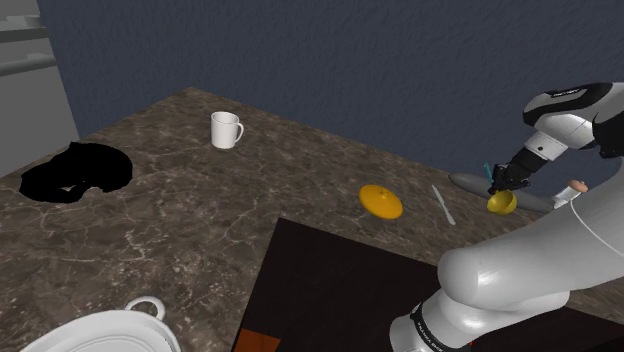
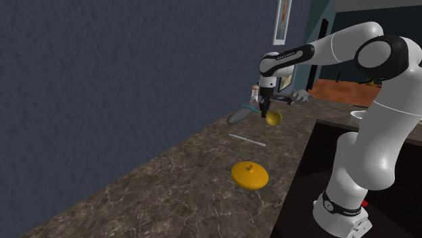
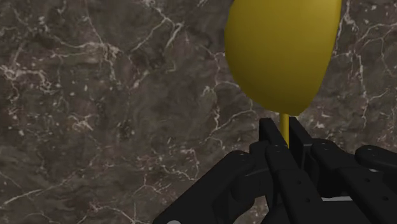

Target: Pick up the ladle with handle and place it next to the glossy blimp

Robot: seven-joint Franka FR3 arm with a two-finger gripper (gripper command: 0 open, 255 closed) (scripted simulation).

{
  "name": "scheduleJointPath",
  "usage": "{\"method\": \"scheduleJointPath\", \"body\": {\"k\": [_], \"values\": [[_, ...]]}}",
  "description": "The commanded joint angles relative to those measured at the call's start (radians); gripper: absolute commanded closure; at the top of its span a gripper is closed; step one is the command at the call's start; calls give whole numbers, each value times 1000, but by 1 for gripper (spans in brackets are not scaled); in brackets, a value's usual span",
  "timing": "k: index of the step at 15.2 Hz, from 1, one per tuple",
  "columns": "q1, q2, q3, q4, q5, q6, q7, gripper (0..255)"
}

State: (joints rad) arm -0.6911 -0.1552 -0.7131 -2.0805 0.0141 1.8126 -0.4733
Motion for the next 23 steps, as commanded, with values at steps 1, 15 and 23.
{"method": "scheduleJointPath", "body": {"k": [1, 15, 23], "values": [[-1, 9, -4, -22, 5, 29, -8, 255], [1, 100, -27, -140, 67, 212, -73, 255], [0, 169, -32, -183, 123, 302, -123, 255]]}}
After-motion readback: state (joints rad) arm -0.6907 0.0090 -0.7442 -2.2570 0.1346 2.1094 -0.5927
